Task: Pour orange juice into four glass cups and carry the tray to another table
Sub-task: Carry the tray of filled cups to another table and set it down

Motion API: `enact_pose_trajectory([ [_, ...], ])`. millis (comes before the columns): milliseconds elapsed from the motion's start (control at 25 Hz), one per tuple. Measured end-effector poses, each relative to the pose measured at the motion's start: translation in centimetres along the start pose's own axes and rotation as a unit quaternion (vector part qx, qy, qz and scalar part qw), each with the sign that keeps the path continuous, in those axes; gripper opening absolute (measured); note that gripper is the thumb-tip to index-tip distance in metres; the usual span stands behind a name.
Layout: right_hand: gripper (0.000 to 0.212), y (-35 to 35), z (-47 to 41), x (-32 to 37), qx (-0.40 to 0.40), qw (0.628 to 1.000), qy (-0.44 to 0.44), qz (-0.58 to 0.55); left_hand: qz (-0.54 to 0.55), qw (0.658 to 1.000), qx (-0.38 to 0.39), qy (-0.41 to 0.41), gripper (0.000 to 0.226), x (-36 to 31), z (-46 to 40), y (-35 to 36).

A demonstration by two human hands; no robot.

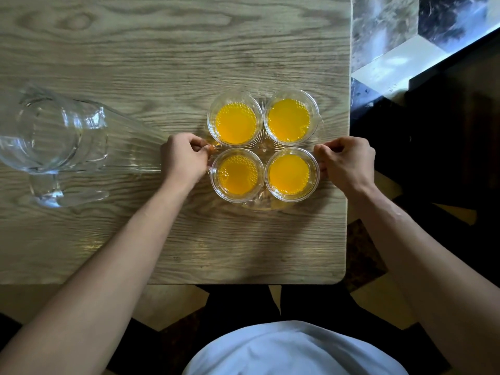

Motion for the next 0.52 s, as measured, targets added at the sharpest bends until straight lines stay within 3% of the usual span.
enact_pose_trajectory([
  [520, 0.019, -0.52, -0.08, 0.33, -0.016, 0.999, -0.022, 0.029, -0.013, 1.000, -0.015, -0.008, 0.005, -0.17, 0.01, -0.45],
])
Point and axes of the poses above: each hand's wrist, its own z-axis away from the middle knuckle, its own y-axis out of the palm, x = y × z, the point moved 10 cm from there along -z, towards the middle knuckle, and after that the axes turned 6 degrees about -x, right-handed, at the moved point
